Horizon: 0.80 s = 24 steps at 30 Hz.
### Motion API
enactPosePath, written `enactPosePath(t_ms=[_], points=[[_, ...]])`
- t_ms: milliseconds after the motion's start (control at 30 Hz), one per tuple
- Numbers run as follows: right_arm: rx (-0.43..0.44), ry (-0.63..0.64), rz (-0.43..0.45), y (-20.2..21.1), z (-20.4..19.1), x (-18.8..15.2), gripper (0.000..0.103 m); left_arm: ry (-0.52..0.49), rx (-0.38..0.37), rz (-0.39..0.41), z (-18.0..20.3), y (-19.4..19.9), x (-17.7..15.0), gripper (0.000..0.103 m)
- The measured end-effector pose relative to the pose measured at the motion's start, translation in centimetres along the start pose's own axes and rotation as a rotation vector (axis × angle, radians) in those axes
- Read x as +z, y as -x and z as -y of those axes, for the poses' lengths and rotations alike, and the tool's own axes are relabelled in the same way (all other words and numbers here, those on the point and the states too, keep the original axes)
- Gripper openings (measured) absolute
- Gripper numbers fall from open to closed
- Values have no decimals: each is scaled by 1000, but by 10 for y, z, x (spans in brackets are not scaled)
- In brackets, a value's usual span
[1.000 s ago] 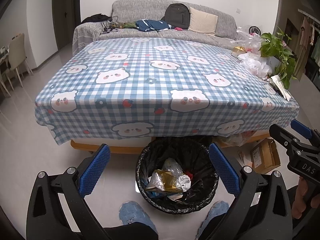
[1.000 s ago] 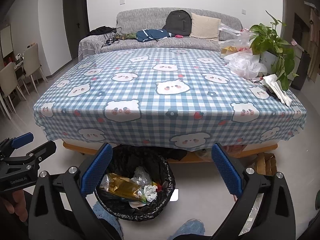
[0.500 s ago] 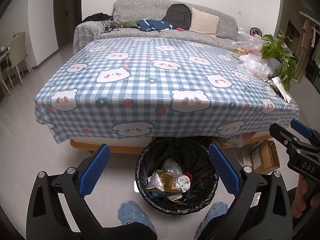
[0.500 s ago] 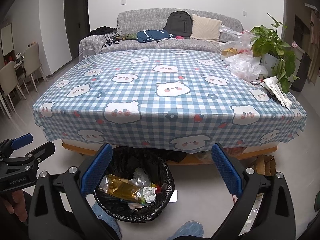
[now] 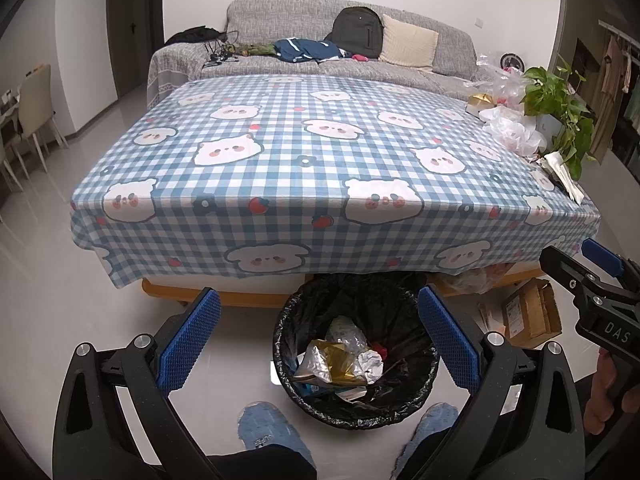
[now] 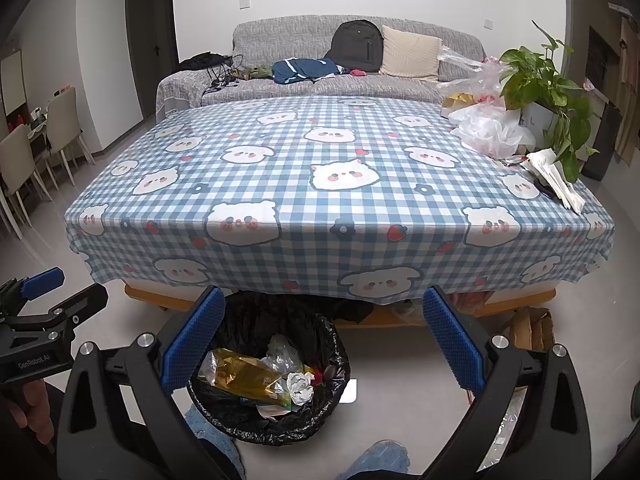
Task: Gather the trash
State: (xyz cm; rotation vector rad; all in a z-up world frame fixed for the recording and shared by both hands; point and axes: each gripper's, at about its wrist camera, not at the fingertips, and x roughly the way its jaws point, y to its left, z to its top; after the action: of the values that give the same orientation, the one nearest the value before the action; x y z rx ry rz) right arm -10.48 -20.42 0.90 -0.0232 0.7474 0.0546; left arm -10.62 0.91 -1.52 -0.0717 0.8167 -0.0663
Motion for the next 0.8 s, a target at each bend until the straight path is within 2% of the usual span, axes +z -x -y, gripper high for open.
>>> enactPosePath(t_ms=[800], points=[[4, -3, -3, -3, -8, -1, 95, -12, 33, 12, -6, 0, 1, 97]])
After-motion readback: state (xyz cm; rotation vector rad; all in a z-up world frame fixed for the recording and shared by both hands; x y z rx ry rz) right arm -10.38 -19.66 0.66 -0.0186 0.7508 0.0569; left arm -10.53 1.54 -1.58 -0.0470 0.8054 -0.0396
